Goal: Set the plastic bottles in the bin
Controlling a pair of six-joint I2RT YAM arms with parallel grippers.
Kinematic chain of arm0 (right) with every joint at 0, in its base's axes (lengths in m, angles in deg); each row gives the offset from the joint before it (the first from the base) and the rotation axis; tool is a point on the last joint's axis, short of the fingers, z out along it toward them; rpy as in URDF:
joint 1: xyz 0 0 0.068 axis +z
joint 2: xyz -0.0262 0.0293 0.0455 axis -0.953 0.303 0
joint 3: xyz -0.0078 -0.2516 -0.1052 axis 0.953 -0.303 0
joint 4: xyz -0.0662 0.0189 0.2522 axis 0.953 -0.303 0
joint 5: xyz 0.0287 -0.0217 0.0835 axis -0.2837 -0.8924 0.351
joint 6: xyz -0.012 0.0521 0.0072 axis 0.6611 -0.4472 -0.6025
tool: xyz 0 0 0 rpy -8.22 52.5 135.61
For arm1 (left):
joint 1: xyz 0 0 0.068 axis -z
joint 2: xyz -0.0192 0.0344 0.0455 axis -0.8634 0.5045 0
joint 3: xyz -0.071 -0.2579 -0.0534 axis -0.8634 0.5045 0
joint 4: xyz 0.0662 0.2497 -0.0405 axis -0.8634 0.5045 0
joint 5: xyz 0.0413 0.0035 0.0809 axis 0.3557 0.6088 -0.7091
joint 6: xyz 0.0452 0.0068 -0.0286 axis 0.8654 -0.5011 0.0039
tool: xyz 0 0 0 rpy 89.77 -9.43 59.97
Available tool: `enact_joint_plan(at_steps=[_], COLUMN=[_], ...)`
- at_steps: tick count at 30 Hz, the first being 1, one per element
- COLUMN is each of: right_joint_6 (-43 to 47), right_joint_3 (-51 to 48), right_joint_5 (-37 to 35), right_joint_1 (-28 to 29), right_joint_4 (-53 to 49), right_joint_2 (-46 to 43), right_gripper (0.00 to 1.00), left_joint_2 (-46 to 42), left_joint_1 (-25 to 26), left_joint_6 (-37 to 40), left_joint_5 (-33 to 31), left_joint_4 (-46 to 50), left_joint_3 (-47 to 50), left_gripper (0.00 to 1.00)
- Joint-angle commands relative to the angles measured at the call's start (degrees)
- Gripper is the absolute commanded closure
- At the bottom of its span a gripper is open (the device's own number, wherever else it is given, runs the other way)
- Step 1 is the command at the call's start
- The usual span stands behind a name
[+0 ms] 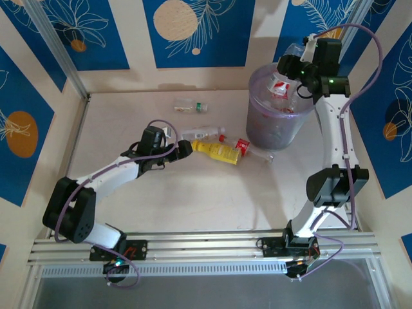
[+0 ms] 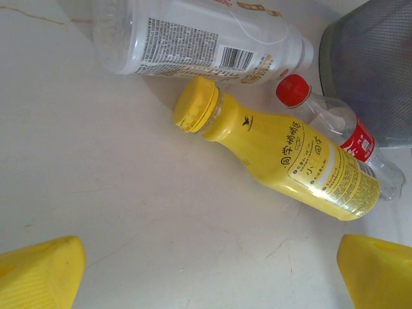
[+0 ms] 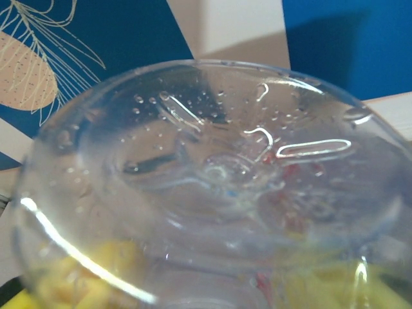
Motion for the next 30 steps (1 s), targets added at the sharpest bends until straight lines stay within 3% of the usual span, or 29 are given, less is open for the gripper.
enact_joint_plan(at_steps=[1, 23, 27, 30], right_joint_6=[-0.4, -0.9, -0.4, 0.1], right_joint_3=[0.3, -13.2, -15.2, -15.4], right_joint_5=[-1.7, -2.9, -3.9, -3.9], right_joint_1=[1.2, 5.5, 6.3, 6.5], right_joint_4=[2.6, 6.6, 6.6, 6.0], right_joint_2=[2.1, 8.0, 8.4, 8.5], right_gripper=[0.58, 0.52, 0.45, 0.35], left_joint_2=[-0.5, 0.2, 1.1, 1.6], left_joint_1=[-0.2, 0.0, 0.4, 0.8], left_joint_6=[-0.9, -1.0, -0.3, 0.5], left_joint_5=[-0.7, -1.3, -2.4, -3.3], left_joint_4=[0.4, 0.6, 2.7, 4.2], left_joint_3=[0.3, 0.3, -1.1, -2.1], left_gripper=[0.0, 0.0, 0.0, 0.0])
